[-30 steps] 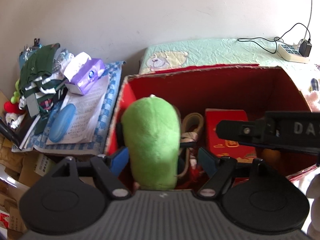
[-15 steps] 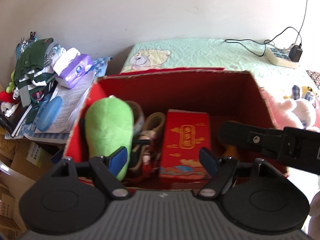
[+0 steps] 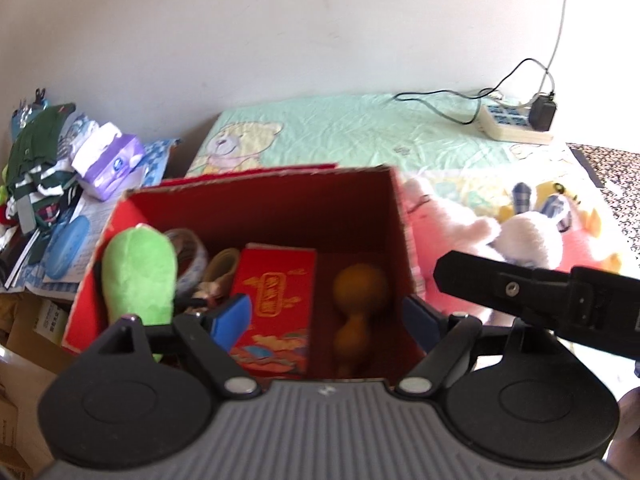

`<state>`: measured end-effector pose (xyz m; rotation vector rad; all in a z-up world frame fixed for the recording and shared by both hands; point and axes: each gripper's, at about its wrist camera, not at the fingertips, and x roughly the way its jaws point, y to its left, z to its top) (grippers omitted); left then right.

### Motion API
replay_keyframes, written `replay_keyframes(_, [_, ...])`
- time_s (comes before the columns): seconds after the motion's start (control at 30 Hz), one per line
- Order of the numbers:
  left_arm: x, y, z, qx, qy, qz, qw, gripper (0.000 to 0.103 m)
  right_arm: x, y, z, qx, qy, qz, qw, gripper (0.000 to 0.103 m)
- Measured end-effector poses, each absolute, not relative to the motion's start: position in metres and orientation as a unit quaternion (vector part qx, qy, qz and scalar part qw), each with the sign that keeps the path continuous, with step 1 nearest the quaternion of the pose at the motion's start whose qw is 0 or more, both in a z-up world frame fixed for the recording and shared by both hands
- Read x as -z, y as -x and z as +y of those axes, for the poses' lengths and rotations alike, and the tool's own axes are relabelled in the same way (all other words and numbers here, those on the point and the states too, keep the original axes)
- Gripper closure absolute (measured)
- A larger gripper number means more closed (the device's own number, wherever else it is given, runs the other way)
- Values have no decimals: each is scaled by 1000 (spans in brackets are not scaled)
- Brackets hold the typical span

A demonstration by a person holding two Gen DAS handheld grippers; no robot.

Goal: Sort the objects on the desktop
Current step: 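Move the right gripper back to the yellow tiger plush on the bed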

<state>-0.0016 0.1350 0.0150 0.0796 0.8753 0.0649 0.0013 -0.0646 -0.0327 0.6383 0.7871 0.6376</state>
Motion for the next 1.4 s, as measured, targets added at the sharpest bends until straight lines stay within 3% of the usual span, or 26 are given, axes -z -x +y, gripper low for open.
replay_keyframes(0.73, [-5,-13,7,27,-62,430,900,10,39,-3,-191,-232,-319,361,845,56])
replay_keyframes(1.4, [19,-15,-56,55,-83,465,880,6,58,1,-258,-190,-326,372,848,56])
